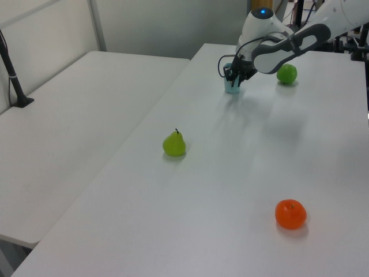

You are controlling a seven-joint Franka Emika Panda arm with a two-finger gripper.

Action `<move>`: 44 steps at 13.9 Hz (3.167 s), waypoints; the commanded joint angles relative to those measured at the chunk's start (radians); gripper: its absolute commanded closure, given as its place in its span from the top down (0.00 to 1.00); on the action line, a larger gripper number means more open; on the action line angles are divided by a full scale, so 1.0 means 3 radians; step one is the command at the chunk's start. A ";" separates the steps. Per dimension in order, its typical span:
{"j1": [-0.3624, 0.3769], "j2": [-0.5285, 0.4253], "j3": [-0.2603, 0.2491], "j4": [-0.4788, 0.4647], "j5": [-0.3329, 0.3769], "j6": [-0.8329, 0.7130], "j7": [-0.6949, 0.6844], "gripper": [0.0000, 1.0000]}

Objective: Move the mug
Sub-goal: 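Close the gripper on the rim of the light-blue mug, then lift the mug and carry it toward the orange, turning it upright, then lower the upright mug onto the table and open the gripper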

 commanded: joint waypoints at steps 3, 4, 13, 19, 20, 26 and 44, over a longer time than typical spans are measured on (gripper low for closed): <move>0.0014 -0.0094 -0.0012 -0.0029 -0.0135 0.0050 0.0013 0.01; 0.0014 -0.0166 -0.0002 -0.0034 -0.0135 0.0024 0.0008 0.01; 0.0065 -0.1228 0.0483 -0.0177 -0.0125 -0.1068 -0.0559 0.01; 0.0402 -0.2363 0.0586 -0.1055 0.0084 -0.1866 -0.1902 0.01; 0.0403 -0.2502 0.0586 -0.1163 0.0176 -0.2035 -0.2315 0.01; 0.0255 -0.2851 0.0510 -0.1995 0.0305 -0.1942 -0.3623 0.02; 0.0009 -0.2298 0.0459 -0.2770 0.0305 -0.0604 -0.3950 0.57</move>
